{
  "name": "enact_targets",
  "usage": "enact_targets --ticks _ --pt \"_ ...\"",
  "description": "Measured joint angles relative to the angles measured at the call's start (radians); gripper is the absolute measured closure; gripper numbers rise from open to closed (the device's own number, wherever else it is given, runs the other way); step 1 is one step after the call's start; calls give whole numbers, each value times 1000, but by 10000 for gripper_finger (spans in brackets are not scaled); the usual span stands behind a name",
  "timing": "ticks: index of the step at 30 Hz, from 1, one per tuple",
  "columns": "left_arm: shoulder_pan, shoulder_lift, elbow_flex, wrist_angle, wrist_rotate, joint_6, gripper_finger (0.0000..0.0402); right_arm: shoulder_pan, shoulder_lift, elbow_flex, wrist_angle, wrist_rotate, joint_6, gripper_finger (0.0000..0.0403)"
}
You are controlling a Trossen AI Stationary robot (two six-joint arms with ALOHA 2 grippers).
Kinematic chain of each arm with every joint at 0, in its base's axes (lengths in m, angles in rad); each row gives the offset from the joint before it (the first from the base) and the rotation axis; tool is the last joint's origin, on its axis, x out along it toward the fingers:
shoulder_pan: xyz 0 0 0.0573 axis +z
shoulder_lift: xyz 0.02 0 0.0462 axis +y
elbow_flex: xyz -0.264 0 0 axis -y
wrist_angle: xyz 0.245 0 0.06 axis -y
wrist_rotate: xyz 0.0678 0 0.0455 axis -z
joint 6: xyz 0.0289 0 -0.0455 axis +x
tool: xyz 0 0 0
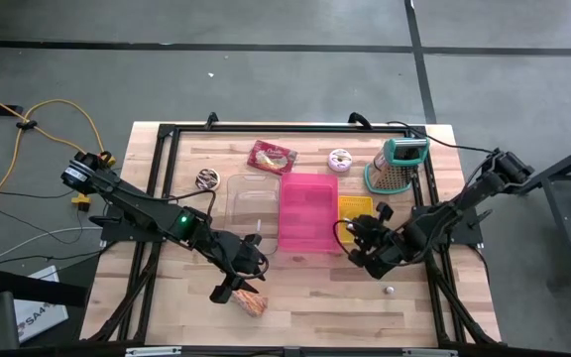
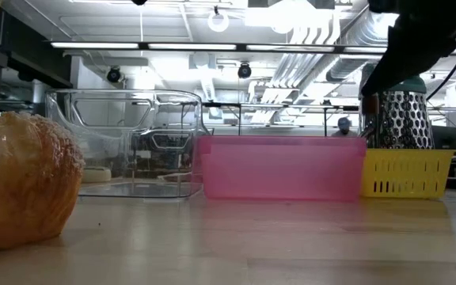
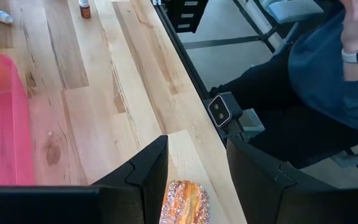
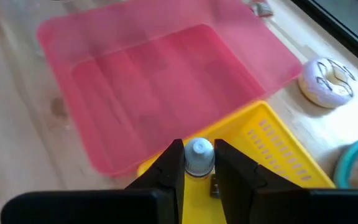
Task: Pick & Place Food Item
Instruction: Put the left brown food coloring bottle into the yellow bin
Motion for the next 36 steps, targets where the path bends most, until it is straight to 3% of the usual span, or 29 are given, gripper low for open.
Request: enact_targets --ticks 11,28,36 --pt "0 0 0 0 0 0 242 -99 0 -81 63 -52 30 341" --pt "0 0 0 0 0 0 242 -105 0 -310 400 -120 79 340" --pt "0 0 0 0 0 0 242 -105 0 -346 448 -145 78 340"
